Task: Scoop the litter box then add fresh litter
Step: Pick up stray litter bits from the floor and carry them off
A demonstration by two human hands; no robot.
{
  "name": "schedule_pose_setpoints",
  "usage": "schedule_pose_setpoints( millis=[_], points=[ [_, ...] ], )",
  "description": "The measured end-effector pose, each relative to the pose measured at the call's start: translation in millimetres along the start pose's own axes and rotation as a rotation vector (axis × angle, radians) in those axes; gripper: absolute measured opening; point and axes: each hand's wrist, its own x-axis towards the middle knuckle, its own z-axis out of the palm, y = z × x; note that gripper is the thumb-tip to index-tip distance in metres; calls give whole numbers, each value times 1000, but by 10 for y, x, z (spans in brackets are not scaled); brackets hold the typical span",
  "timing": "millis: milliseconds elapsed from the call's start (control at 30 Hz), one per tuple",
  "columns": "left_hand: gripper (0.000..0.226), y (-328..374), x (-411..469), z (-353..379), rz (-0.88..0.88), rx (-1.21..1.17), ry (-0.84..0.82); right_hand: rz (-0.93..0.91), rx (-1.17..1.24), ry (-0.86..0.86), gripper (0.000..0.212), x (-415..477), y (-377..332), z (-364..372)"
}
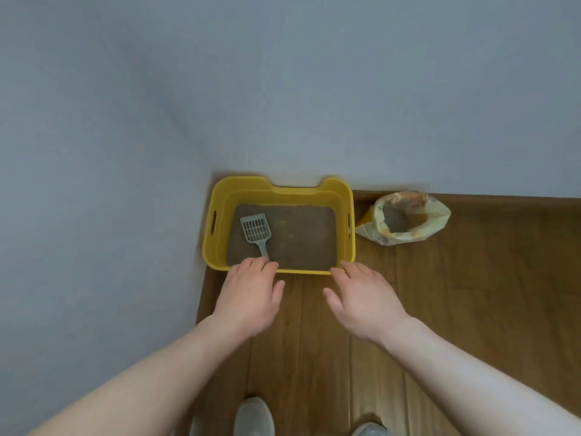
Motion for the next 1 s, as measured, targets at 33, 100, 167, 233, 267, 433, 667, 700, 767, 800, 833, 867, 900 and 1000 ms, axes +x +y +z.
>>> schedule_pose_setpoints(
  millis=[33, 100, 167, 233, 267, 433, 667, 700, 767, 800, 833, 867, 900, 1000],
  points=[
    [44, -27, -2, 85, -20, -17, 26, -11, -3, 4, 52, 19, -14, 101],
    [43, -89, 3, 296, -63, -50, 79, -43, -19, 6, 52, 73, -33, 322],
    [42, -168, 3, 558, -68, -69, 93, -75, -41, 11, 50, 159, -26, 555],
    [41, -299, -6, 860, -16, -46, 66, -100, -61, 9, 50, 253, -19, 827],
    [42, -373, 10, 1002, 8, -37, 54, -112, -72, 3, 52, 323, -4, 964],
    [49, -760, 195, 1648, 33, -95, -19, -188, -134, -29, 57, 694, 127, 1669],
    [52, -1007, 613, 2303, 64, -180, -13, -267, -134, 5, 63, 1180, 441, 2329],
    [52, -1019, 641, 2385, 44, -206, -9, -277, -124, 8, 61, 1244, 458, 2415],
    [52, -1055, 673, 2593, 44, -229, -17, -294, -120, 15, 59, 1355, 494, 2580],
    [52, -1089, 670, 2666, 62, -222, -37, -297, -113, 11, 59, 1401, 496, 2637],
    [53, -1134, 664, 2723, 76, -220, -59, -301, -103, 6, 58, 1452, 492, 2689],
    [54, -1184, 658, 2790, 90, -214, -78, -301, -100, 2, 57, 1506, 493, 2760],
    [55, -1233, 672, 2850, 105, -197, -95, -303, -100, 6, 56, 1570, 497, 2820],
    [60, -1388, 740, 2999, 111, -161, -136, -288, -89, 9, 55, 1754, 492, 2980]
  ],
)
